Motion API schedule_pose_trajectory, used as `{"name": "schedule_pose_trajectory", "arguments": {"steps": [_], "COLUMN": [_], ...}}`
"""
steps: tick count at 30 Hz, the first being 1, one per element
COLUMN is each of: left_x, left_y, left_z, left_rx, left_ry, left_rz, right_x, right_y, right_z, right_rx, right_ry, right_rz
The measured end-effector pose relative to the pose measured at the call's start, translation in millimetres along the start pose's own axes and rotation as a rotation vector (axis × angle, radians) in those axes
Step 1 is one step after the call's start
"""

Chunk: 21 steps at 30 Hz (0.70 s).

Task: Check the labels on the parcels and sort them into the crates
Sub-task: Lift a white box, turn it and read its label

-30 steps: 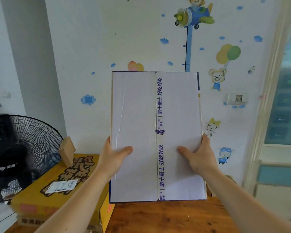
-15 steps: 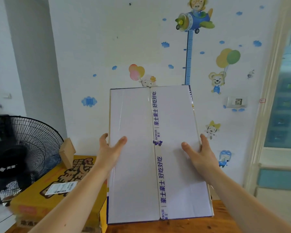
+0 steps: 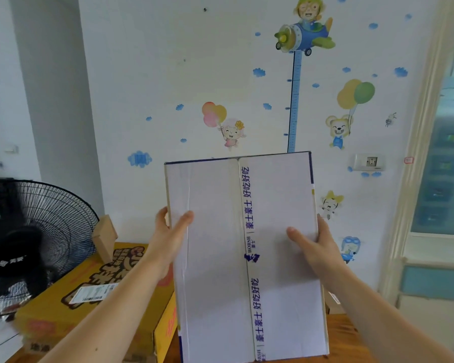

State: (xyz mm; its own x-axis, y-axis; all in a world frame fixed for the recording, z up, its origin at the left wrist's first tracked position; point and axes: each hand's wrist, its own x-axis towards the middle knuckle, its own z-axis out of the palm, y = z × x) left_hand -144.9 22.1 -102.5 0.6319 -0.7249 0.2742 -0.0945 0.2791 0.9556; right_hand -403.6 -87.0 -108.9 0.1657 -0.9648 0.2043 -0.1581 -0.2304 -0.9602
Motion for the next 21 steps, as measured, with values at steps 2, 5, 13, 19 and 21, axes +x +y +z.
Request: {"name": "schedule_pose_trajectory", "arguments": {"steps": [2, 5, 13, 19, 21], "left_x": [-1.0, -4.1, -4.8, -1.1, -1.6], "left_y": [-0.9, -5.1, -6.8, -11.6, -9.6], "left_z": [2.0, 2.2, -0.4, -9.5, -10.8], "left_rx": [0.016, 0.020, -0.002, 0.032, 0.043], "left_ry": [-0.001, 0.002, -0.037, -0.112, -0.175], "left_rz": [0.026, 0.028, 0.013, -0.088, -0.081], "right_x": [-1.5, -5.1, -4.0, 3.8, 4.3], "right_y": [-2.0, 0.1, 9.5, 10.9, 12.2], "right_z": [2.3, 5.0, 8.0, 0.3, -0.7], "right_rx": [-0.050, -0.079, -0.069, 0.023, -0.016], "right_ry": [0.014, 0.062, 0.064, -0.016, -0.022], "right_rz": [-0.031, -0.045, -0.027, 0.071, 0.051]}}
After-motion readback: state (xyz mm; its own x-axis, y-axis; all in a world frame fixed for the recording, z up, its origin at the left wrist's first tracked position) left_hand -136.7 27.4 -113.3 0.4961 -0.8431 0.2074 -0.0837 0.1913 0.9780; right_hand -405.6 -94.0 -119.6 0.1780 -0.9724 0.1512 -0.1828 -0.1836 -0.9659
